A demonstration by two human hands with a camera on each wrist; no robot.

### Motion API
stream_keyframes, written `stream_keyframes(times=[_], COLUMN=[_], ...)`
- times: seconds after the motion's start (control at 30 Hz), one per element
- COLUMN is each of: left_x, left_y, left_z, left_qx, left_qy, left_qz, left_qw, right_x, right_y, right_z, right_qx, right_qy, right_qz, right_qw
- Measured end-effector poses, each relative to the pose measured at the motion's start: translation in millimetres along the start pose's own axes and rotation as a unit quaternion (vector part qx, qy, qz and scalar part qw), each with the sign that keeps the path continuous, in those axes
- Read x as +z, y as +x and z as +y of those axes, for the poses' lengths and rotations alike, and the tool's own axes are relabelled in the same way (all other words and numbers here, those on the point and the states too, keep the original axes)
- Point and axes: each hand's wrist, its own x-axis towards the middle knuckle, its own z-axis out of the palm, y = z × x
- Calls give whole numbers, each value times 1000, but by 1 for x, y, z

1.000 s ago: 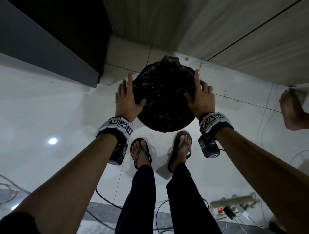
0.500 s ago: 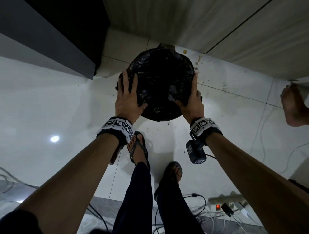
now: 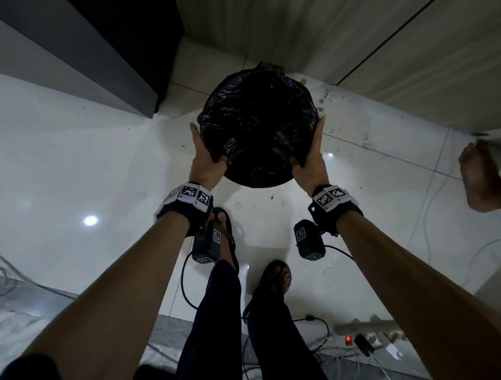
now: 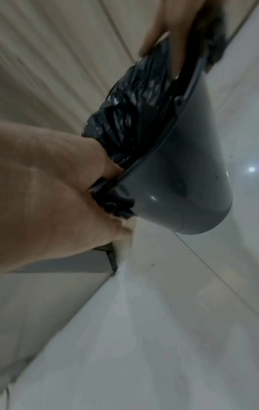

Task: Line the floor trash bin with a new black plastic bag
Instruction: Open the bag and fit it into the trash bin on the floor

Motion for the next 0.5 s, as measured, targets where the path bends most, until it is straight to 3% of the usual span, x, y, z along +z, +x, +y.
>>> stream_keyframes(times=[0.07, 0.13, 0.2, 0.33, 0.4, 0.5], left_x=[-3, -5, -7, -8, -5, 2], left_y=[-7, -16, -26, -38, -40, -44], left_z=[4, 7, 7, -3, -6, -3], left_qx=[51, 128, 191, 234, 219, 178], left_qy=[58, 153, 229, 340, 330, 245], left_qz=[26, 43, 17, -71, -80, -56], left_qw=[997, 979, 954, 908, 915, 952], right_x=[-4, -9, -13, -19, -20, -21], right_y=[-2, -8, -13, -20, -25, -33], right_z=[-3, -8, -8, 3, 8, 5], right_qx=[-26, -40, -27, -7, -14, -21], right_qy=[-58, -74, -78, -55, -56, 2], right_qz=[22, -2, -52, -141, -149, -136], right_qw=[998, 996, 995, 988, 987, 990])
